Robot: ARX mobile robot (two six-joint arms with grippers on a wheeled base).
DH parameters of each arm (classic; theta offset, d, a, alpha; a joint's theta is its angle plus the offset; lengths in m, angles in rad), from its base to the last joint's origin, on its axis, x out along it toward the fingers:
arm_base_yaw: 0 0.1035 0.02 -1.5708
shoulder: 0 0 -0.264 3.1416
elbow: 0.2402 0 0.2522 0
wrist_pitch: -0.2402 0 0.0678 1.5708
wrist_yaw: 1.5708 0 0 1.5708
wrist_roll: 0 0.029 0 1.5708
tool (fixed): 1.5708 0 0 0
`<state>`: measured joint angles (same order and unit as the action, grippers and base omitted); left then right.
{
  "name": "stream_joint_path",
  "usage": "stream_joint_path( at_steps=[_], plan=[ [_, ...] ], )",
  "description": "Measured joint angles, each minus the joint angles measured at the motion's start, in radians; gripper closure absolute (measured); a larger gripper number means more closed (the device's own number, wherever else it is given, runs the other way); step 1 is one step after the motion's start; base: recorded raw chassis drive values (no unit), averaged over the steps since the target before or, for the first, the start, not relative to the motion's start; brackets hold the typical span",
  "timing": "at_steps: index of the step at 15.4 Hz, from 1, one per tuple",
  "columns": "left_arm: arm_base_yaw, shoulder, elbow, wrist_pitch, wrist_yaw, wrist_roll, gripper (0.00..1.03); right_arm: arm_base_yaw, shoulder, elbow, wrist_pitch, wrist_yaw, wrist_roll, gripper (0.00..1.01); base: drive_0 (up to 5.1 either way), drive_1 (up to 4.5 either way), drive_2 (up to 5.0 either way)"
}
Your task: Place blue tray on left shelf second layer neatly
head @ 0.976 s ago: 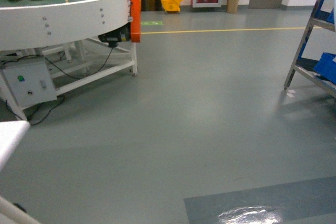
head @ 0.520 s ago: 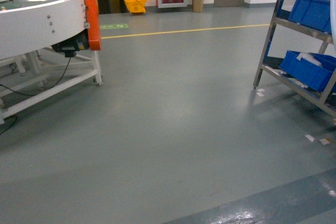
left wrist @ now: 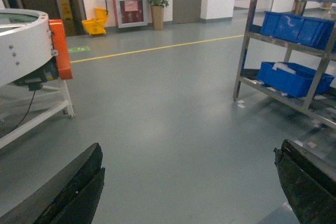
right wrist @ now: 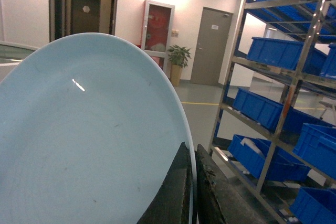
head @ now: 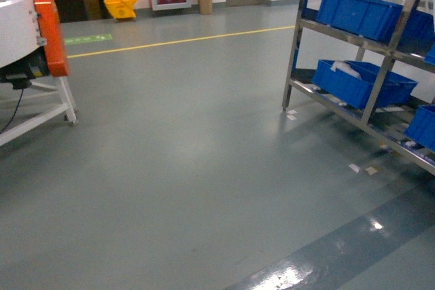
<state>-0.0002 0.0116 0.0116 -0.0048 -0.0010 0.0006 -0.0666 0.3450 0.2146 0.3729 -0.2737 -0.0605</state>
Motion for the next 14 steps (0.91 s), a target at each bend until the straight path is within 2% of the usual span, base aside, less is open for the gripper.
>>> stream_joint_path(
  at_steps=[4, 14],
  plan=[
    [-0.002, 0.000, 0.000, -0.002, 0.000, 0.000, 0.05, -0.001, -0.004, 0.000, 0.000, 0.001, 0.000, 0.99, -2.0, 2.30, -6.4],
    [-0.002, 0.000, 0.000, 0.000, 0.001, 0.000, 0.05, -0.001, 0.000, 0.000, 0.002, 0.001, 0.000, 0.99, 0.0, 4.11, -4.1]
  ],
)
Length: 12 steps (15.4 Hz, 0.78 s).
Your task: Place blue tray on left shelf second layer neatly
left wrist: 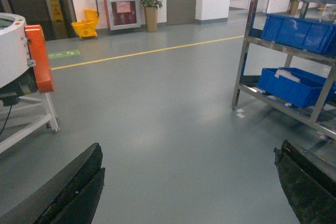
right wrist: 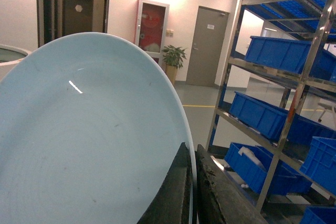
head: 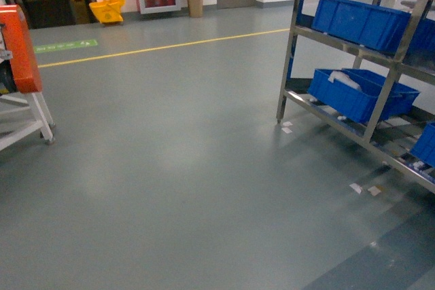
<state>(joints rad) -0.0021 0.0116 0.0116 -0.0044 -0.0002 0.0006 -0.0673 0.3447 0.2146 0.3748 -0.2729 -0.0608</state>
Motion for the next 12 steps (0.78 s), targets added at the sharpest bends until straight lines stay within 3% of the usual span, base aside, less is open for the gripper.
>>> stream_joint_path(
  at_steps=[12],
  plan=[
    [0.000, 0.000, 0.000, -0.001, -0.002, 0.000, 0.05, 0.000, 0.000, -0.001, 0.000, 0.000, 0.000, 0.99, 0.0, 4.11, -4.1]
  ],
)
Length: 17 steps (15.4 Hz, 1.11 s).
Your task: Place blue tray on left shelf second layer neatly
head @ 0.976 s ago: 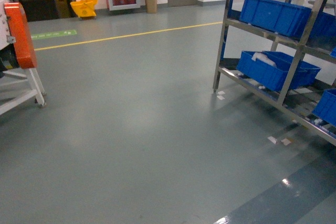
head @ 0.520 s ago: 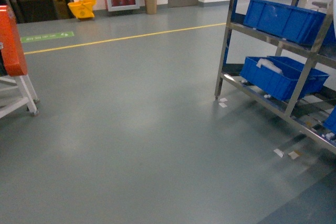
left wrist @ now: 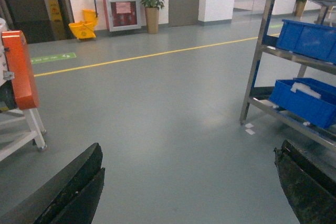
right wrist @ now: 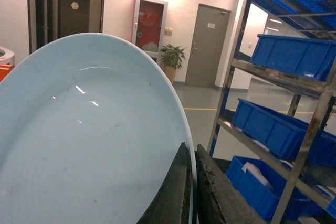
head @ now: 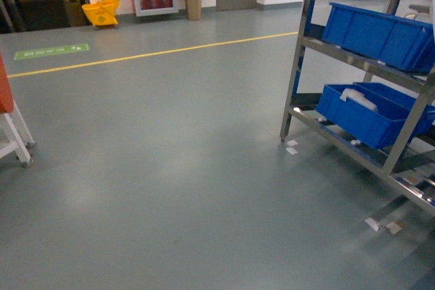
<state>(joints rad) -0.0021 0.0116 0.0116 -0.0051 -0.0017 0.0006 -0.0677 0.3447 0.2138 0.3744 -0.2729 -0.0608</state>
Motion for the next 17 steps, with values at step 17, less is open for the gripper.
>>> stream_joint_path(
  at_steps=[17],
  plan=[
    [0.002, 0.000, 0.000, 0.001, 0.001, 0.000, 0.05, 0.001, 0.006, 0.000, -0.003, 0.001, 0.000, 0.99, 0.0, 4.11, -4.1]
  ],
)
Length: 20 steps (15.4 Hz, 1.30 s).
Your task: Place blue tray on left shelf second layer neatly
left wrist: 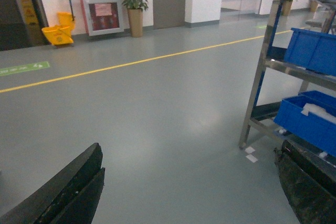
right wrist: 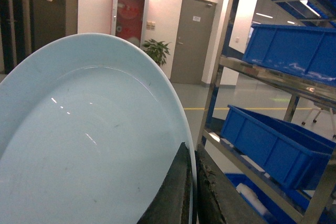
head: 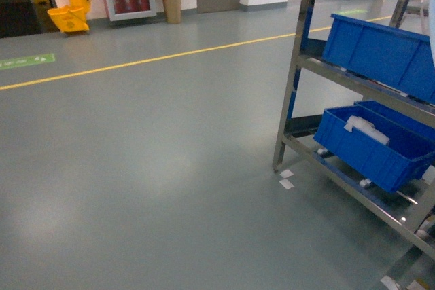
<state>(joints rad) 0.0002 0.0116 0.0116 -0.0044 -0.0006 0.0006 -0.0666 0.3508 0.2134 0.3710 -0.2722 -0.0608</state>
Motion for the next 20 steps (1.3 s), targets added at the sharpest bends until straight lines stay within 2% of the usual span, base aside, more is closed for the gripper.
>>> stream_joint_path(
  at_steps=[1, 20],
  plan=[
    [0.000, 0.000, 0.000, 0.000, -0.001, 0.000, 0.05, 0.000, -0.004, 0.000, 0.002, -0.001, 0.000, 0.99, 0.0, 4.11, -4.1],
    [0.000, 0.000, 0.000, 0.000, 0.000, 0.000, 0.05, 0.000, -0.006, 0.000, 0.002, -0.001, 0.000, 0.99, -1.6, -1.64, -1.6]
  ],
)
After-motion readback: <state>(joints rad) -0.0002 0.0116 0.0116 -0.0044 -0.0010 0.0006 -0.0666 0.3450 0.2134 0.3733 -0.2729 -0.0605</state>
